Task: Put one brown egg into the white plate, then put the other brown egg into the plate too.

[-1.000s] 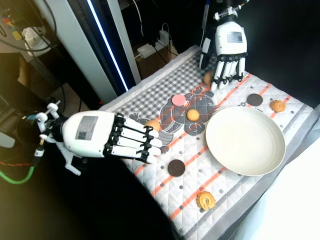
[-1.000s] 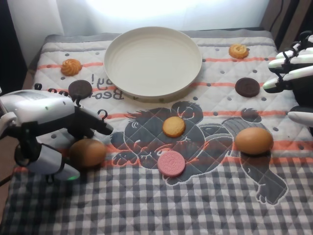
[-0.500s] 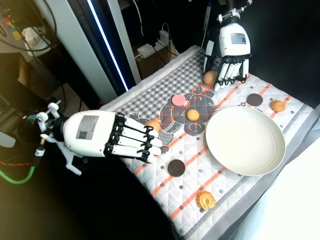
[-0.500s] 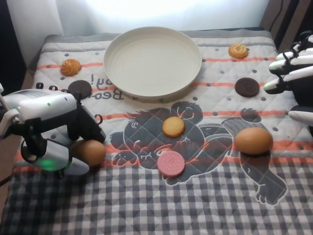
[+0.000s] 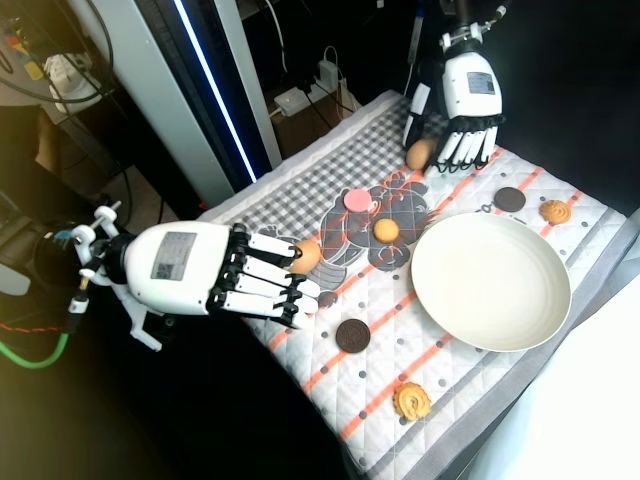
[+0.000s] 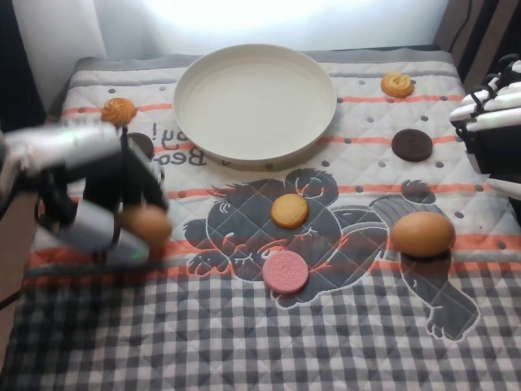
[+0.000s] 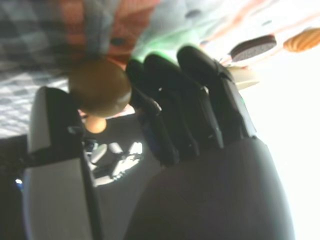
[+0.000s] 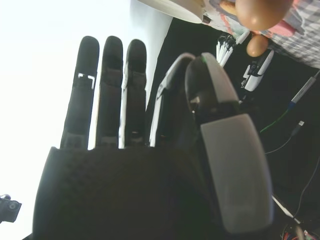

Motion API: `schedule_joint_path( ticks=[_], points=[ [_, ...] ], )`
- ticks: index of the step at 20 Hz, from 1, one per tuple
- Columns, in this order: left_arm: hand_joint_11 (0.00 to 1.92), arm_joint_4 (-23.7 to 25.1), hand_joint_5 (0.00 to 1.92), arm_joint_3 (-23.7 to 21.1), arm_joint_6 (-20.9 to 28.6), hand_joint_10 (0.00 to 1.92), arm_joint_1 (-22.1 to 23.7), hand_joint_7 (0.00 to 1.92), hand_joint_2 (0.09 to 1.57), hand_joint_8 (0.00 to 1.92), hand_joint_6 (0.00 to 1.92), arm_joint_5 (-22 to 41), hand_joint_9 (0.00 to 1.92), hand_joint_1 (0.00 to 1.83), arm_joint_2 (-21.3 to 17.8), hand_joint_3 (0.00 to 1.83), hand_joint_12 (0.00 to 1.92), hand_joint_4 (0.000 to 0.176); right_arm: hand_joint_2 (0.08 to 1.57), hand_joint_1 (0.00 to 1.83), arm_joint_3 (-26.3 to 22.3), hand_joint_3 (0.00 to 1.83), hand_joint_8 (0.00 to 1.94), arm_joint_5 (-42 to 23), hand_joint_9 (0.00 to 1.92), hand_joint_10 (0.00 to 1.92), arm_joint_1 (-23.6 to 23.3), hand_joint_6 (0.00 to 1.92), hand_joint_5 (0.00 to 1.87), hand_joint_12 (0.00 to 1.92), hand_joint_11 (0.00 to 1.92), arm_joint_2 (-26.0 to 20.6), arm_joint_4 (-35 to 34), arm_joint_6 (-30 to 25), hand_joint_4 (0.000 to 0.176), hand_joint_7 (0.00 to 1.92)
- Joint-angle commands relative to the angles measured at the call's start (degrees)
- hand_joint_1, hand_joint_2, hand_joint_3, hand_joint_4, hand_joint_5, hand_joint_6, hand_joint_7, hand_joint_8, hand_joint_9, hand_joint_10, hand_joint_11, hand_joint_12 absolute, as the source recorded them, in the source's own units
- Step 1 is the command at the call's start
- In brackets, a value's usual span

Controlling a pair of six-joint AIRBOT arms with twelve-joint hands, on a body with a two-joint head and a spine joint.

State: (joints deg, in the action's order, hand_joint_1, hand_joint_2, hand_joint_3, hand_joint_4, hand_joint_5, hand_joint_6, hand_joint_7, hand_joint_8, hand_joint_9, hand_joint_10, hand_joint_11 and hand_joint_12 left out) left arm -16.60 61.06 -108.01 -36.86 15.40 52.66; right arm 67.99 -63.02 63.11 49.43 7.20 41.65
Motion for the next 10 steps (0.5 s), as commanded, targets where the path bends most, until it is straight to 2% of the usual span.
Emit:
schedule_joint_path(
  ticks=[1,2,3,4,5,6,7,8,9,10],
  points=[
    [0.6,0.02,1.15,1.42,0.16,1.41,3.36,0.94,1.1,1.28,0.44,8.03,0.75,1.26,1.61,0.0,1.69,0.0,1.3,0.82,0.21,0.0,0.01,-6.5,0.62,0.01,-0.32,1.5,0.63,0.85,0.3,-0.17,-1.83,-0.17,0.176,0.68],
    [0.56,0.02,1.09,2.98,-0.04,1.35,5.5,0.95,1.11,1.28,0.53,7.98,0.74,1.26,2.99,0.0,1.66,0.0,1.3,0.82,0.26,0.0,0.01,-6.5,0.61,0.01,-0.32,1.5,0.63,0.86,0.3,-0.16,-1.81,-0.17,0.176,0.69],
    [0.55,0.01,1.07,5.49,-0.51,1.43,8.61,0.93,1.12,1.3,0.57,7.39,0.74,1.26,5.22,0.0,1.73,0.0,1.3,0.82,0.4,0.0,0.01,-6.51,0.61,0.01,-0.32,1.5,0.63,0.86,0.3,-0.14,-1.71,-0.17,0.176,0.69],
    [0.54,-0.04,1.05,7.3,-0.63,1.42,10.33,0.93,1.12,1.32,0.6,6.71,0.73,1.26,6.77,0.0,1.74,0.0,1.3,0.82,0.5,0.0,0.01,-6.51,0.62,0.01,-0.32,1.5,0.63,0.86,0.3,-0.11,-1.64,-0.17,0.176,0.69],
    [0.51,-0.6,1.02,9.49,-0.63,1.33,11.97,0.93,1.13,1.3,0.68,5.87,0.73,1.25,8.75,0.0,1.7,0.0,1.3,0.82,0.63,0.0,0.01,-6.53,0.62,0.01,-0.32,1.49,0.63,0.86,0.3,0.07,-1.54,-0.17,0.176,0.69],
    [0.52,-1.65,1.01,12.12,-0.63,1.33,13.24,0.95,1.12,1.26,0.7,4.71,0.76,1.25,10.76,0.0,1.71,0.0,1.3,0.83,0.83,0.0,0.01,-6.54,0.61,0.0,-0.36,1.49,0.63,0.85,0.28,0.42,-1.31,-0.17,0.176,0.69],
    [0.52,-2.93,1.02,15.0,-0.63,1.05,14.17,1.01,1.11,1.14,0.73,3.31,0.81,1.24,13.14,0.0,1.57,0.0,1.3,0.83,1.04,0.0,0.01,-6.54,0.62,0.01,-0.86,1.49,0.63,0.85,0.29,0.9,-0.84,-0.17,0.176,0.69],
    [0.52,-4.28,1.03,17.54,-0.63,0.88,14.53,1.0,1.09,0.71,0.85,1.98,0.85,1.07,15.3,0.0,1.5,0.121,1.3,0.83,1.22,0.0,0.01,-6.53,0.63,0.01,-1.54,1.48,0.64,0.85,0.31,1.46,-0.16,-0.17,0.176,0.7],
    [0.51,-5.19,1.01,19.34,-0.63,0.99,14.6,1.02,1.1,0.5,0.92,1.03,0.81,1.03,16.64,0.0,1.52,0.165,1.31,0.81,1.39,0.0,0.0,-6.5,0.63,0.0,-2.12,1.52,0.61,0.86,0.31,1.95,0.52,-0.17,0.176,0.69],
    [0.47,-6.08,0.93,20.55,-0.63,0.98,14.6,1.01,1.01,0.36,0.36,0.38,0.76,0.9,17.65,0.0,1.49,0.054,1.33,0.79,1.5,0.0,0.0,-6.47,0.61,0.0,-2.52,1.55,0.59,0.86,0.29,2.36,0.95,-0.17,0.176,0.69]
  ],
)
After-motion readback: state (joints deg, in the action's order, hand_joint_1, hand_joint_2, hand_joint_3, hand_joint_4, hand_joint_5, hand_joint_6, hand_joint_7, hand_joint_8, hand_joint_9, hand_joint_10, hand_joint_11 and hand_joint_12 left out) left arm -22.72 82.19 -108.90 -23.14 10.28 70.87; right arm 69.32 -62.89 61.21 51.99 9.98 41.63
